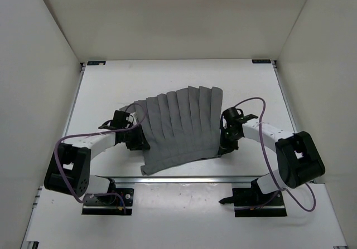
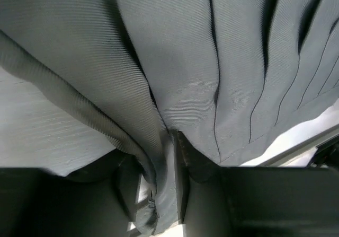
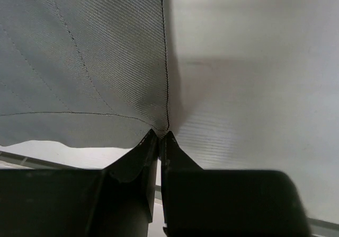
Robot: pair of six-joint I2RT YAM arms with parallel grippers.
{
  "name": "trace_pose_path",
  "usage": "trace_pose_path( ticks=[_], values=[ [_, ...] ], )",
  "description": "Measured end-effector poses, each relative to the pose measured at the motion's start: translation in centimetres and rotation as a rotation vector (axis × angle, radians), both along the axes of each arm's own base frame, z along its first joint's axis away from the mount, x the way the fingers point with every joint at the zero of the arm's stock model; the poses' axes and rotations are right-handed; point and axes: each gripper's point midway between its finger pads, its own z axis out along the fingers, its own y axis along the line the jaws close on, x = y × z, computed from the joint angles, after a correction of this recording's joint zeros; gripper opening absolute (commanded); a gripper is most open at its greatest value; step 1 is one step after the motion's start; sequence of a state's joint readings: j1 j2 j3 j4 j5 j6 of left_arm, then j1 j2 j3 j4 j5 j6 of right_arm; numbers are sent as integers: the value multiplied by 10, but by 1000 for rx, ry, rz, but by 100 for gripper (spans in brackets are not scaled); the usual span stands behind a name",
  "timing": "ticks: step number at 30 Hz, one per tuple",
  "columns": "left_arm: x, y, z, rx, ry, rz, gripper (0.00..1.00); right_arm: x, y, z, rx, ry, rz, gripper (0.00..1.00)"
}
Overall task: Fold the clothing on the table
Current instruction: Flatten the skirt out
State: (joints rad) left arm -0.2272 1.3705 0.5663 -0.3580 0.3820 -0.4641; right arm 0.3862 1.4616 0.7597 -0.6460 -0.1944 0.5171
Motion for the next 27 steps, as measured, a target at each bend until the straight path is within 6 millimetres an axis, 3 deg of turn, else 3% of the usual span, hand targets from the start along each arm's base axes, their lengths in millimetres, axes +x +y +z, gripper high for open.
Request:
trace_pose_path(
  ticks=[5, 6, 8, 13, 20, 22, 24, 26, 27],
  values=[
    [-3, -6, 5, 4, -33, -47, 61, -7, 3, 0, 6, -23, 7, 0],
    [-5, -6, 6, 12, -36, -55, 69, -7, 4, 0, 7, -28, 8, 0],
    [-11, -6, 9, 46, -47, -71, 75, -9, 7, 1, 9, -33, 11, 0],
    [-40, -9, 16, 92, -51, -101, 71, -12, 14, 3, 17, -42, 17, 0],
    [-70, -9, 7, 115, 12, -99, 65, -9, 15, 10, 28, -61, -10, 0],
    [-74, -11, 6, 101, 14, -86, 58, -6, 15, 16, 36, -86, -21, 0],
    [-76, -13, 4, 84, 21, -65, 20, -3, 15, 23, 49, -115, -35, 0],
    [-77, -11, -1, 94, 39, -51, 0, 0, 14, 29, 58, -142, -51, 0],
    [-76, -12, -2, 93, 51, -54, 0, 2, 12, 32, 64, -152, -62, 0]
  ],
)
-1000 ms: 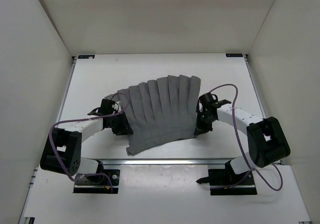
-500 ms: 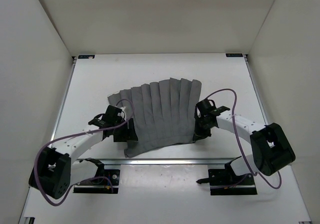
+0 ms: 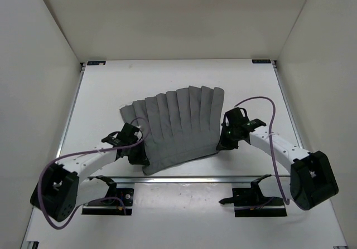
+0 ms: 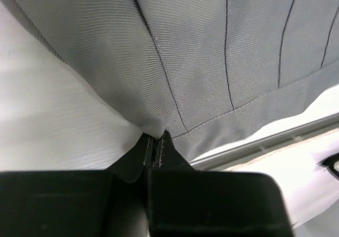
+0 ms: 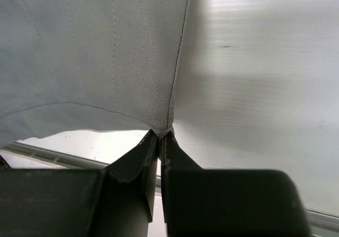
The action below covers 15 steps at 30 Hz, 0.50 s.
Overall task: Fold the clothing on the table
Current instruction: Flatten the skirt out
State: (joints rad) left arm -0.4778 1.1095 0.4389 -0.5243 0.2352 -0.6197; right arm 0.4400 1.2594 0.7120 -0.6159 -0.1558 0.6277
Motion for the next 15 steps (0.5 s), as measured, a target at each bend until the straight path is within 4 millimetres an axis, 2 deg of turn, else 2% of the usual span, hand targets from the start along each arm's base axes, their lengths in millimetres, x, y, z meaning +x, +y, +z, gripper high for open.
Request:
trace_pose_path(
  ticks=[4, 7, 9, 12, 15],
  values=[
    [21, -8, 10, 13, 16, -6, 0, 3, -11, 4, -6, -5, -38, 0],
    [49, -18, 32, -8, -45, -10, 0, -5, -17, 5, -31, 17, -44, 0],
    [59, -22, 43, -30, -92, -11, 4, -14, -18, 5, -44, 37, -32, 0],
    [49, -18, 45, -48, -109, -14, 5, -30, -15, 8, -50, 56, 6, 0],
    [23, -8, 34, -61, -82, -1, 5, -49, -12, 7, -36, 79, 40, 0]
  ],
)
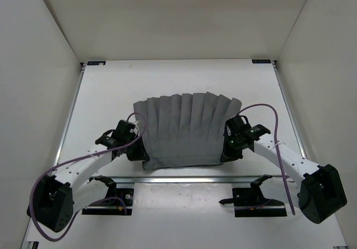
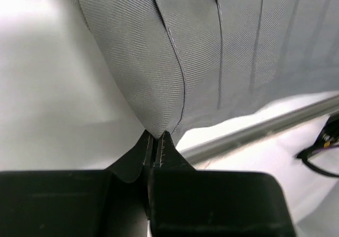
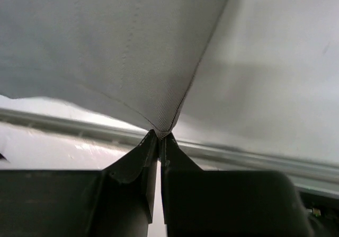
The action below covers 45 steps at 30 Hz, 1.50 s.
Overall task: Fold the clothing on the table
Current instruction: Flatten the skirt out, then fold the skirt
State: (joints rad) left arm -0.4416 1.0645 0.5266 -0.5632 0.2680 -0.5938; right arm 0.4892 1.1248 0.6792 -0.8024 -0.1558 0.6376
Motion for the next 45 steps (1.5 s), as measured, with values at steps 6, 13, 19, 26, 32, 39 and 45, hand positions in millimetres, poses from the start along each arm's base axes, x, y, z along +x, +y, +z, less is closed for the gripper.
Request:
trace_pose_path(
  ticks=[6, 13, 19, 26, 32, 39, 45],
  values=[
    [-17, 3, 7, -27, 54, 15, 5, -12, -3, 14, 2, 62, 15, 0],
    [121, 1, 82, -103, -61, 150, 58, 140, 18, 109, 115, -155, -50, 24],
    [270, 5, 93, -263, -180, 257, 64, 294, 4, 119, 162, -363, -147, 42],
    [290, 11, 68, -306, -183, 273, 99, 292, -28, 79, 111, -318, -179, 41],
    [283, 18, 54, -289, -238, 225, 99, 290, -16, 57, 109, -330, -15, 39],
    [297, 13, 57, -286, -355, 143, 99, 333, 6, 44, 128, -397, 116, 38],
    [293, -8, 45, -343, -366, 72, 99, 355, 23, 19, 163, -379, 182, 39]
  ],
)
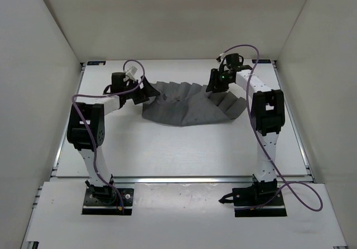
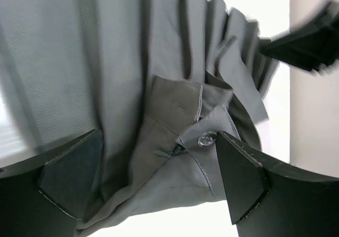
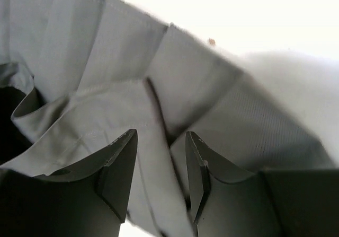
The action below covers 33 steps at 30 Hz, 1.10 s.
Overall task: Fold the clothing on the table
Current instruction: Fold the skirt
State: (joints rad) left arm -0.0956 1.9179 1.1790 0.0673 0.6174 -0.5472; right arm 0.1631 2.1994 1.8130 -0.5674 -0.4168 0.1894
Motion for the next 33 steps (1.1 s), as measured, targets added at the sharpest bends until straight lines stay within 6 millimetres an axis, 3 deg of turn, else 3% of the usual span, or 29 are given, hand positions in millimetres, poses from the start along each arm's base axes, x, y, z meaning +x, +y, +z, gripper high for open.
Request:
trace_pose_path(
  ticks=[6, 8, 10, 11, 12, 13, 14, 21, 25, 27, 30, 33],
  values=[
    [-19, -23, -9, -82, 7, -65, 99, 7, 21, -29, 2, 39, 76, 41],
    [-21, -30, -11, -104, 9, -83, 94, 5, 32, -37, 1, 59, 105, 40],
    [-20, -34, -12, -136, 13, -88, 69, 3, 42, -43, 5, 71, 140, 33],
    [-20, -37, -12, -155, 17, -88, 43, 3, 46, -43, 10, 69, 153, 25],
    [-20, -39, -13, -175, 26, -85, 28, 1, 49, -43, 8, 69, 166, 21],
    [-22, -41, -14, -191, 30, -90, 1, -2, 52, -44, 8, 75, 178, 11],
    [-21, -42, -15, -209, 37, -89, 0, -5, 54, -44, 5, 76, 189, 0],
    [-24, -38, -19, -259, 78, -62, 0, -20, 56, -45, -16, 107, 196, 0],
    [-45, -25, -14, -229, 106, -16, 0, -48, 39, -28, -43, 123, 169, 0],
    [-54, -19, 2, -203, 88, 5, 0, -66, 31, -11, -52, 113, 157, 0],
    [-69, -16, 42, -155, 1, 17, 0, -89, 19, 26, -52, 54, 130, 0],
    [-95, -20, 76, -118, -85, 10, 0, -120, 11, 62, -39, -21, 112, 0]
  ],
)
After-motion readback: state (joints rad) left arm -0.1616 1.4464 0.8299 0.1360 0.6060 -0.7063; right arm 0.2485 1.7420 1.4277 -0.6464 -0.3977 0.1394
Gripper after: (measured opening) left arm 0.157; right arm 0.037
